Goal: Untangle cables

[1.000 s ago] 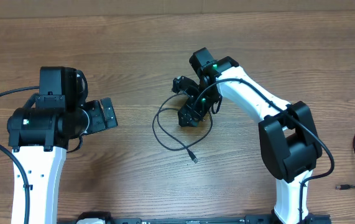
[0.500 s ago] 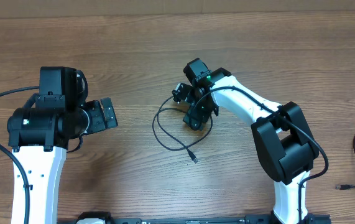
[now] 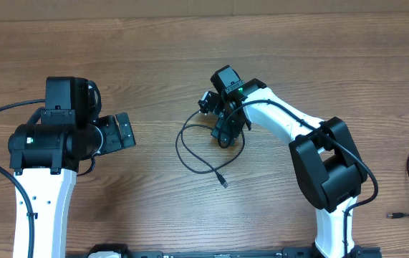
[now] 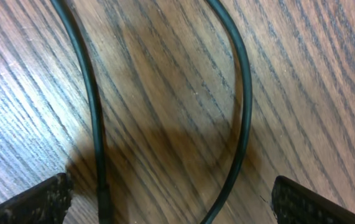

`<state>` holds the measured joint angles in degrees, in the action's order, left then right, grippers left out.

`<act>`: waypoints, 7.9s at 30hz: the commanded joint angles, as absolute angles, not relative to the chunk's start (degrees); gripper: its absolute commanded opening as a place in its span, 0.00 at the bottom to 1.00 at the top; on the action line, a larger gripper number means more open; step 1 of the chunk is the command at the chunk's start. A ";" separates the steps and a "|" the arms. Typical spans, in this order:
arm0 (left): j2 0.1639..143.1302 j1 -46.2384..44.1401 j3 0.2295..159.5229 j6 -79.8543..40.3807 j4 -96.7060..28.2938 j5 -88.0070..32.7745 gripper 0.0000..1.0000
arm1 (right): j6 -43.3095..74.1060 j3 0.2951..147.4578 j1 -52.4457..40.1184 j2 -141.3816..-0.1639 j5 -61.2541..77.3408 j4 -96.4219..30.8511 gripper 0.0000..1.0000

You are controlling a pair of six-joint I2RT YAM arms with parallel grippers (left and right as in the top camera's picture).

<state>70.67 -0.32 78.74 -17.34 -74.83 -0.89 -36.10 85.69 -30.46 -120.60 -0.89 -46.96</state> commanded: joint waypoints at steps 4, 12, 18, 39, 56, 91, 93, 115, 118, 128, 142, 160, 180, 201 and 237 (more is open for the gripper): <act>70.83 -0.03 78.89 -16.25 -74.76 -1.06 1.00 | -36.51 85.32 -30.61 -124.20 -1.17 -46.59 0.98; 70.83 -0.03 78.89 -16.27 -74.76 -1.06 0.99 | -36.51 85.32 -30.63 -125.62 3.14 -46.30 0.77; 70.83 -0.03 78.89 -16.27 -74.76 -1.06 0.99 | -36.51 85.32 -30.63 -125.62 3.14 -46.33 0.51; 70.83 -0.03 78.89 -16.27 -74.76 -1.06 1.00 | -36.25 85.32 -18.59 -126.54 3.09 -44.82 0.04; 70.83 -0.03 78.89 -16.27 -74.74 -1.06 1.00 | -20.84 85.32 19.31 -128.03 3.09 -35.40 0.10; 70.83 -0.03 78.89 -16.27 -74.76 -1.06 1.00 | -6.42 88.16 39.92 -116.11 26.98 -40.12 1.00; 70.83 -0.03 78.89 -16.27 -74.76 -1.06 1.00 | -6.44 88.16 36.71 -115.39 26.13 -42.33 1.00; 70.83 -0.03 78.89 -16.27 -74.74 -1.06 1.00 | 7.44 88.16 12.88 -115.33 -25.61 -54.78 1.00; 70.83 -0.03 78.89 -16.27 -74.76 -1.06 1.00 | 10.59 88.25 13.26 -115.00 -28.05 -56.95 1.00; 70.83 -0.03 78.89 -16.25 -74.76 -1.06 1.00 | 12.88 88.25 13.13 -107.92 -25.47 -57.04 1.00; 70.83 -0.03 78.89 -16.27 -74.76 -1.06 1.00 | 4.34 88.09 11.70 -105.86 13.67 -52.45 1.00; 70.83 -0.03 78.89 -16.27 -74.74 -1.06 1.00 | 4.67 81.67 4.03 -111.13 13.26 -44.14 1.00; 70.83 -0.03 78.89 -16.27 -74.76 -1.06 1.00 | 6.33 81.67 3.79 -119.07 -0.16 -44.80 0.71; 70.83 -0.03 78.89 -16.27 -74.74 -1.06 1.00 | 5.69 81.67 4.21 -119.07 -9.26 -46.83 0.66; 70.87 -0.03 78.89 -16.27 -74.76 -1.06 1.00 | 8.91 81.69 39.07 -119.07 -1.32 -46.02 0.54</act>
